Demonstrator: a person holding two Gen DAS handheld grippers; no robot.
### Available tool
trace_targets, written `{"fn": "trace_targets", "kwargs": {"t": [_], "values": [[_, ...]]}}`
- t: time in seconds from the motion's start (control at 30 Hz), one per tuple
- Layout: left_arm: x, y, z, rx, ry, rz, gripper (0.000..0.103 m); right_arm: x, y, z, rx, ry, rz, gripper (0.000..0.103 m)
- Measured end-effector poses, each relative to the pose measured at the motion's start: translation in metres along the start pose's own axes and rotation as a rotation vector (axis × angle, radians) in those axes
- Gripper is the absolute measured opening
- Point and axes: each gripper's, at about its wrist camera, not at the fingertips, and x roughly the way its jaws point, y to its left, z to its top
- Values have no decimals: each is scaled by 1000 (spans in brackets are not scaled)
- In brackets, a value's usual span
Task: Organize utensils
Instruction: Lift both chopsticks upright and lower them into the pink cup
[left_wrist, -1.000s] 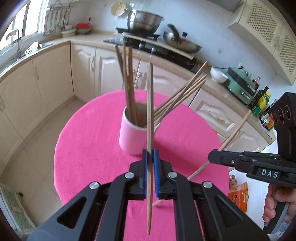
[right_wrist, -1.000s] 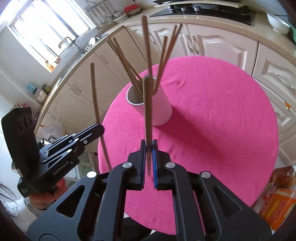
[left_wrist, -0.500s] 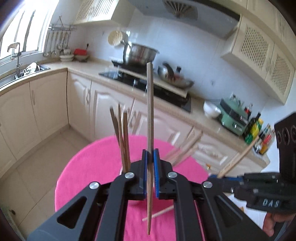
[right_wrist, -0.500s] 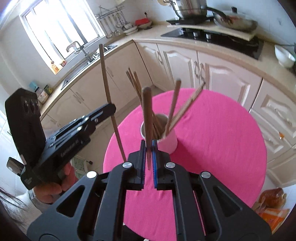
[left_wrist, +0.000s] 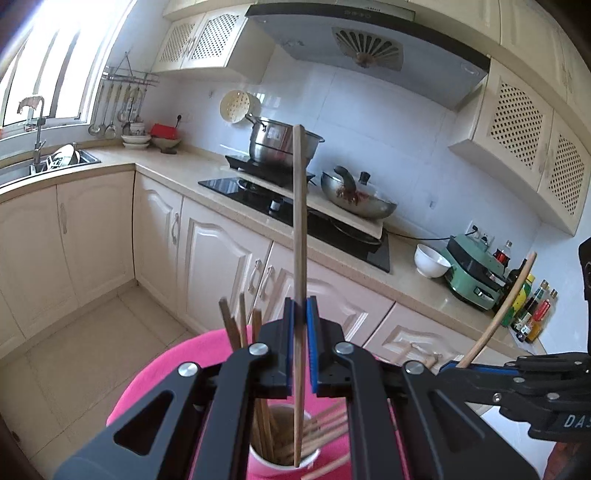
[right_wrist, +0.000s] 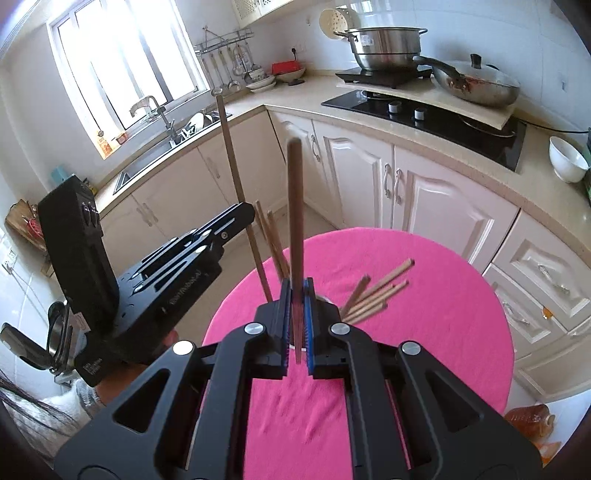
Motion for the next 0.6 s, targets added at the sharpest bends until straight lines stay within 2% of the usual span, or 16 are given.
{"fn": "trace_targets", "kwargs": {"t": [0.13,0.33,0.6], "values": [[13,2,1,25,-6,2,7,4,-1,9,1,-4,5,7],[27,10,-17,31,38,15,7,9,1,18,-2,-5,11,7],[38,17,-46,46,104,51,7,33,0,8,-24,50,-15,7]]}}
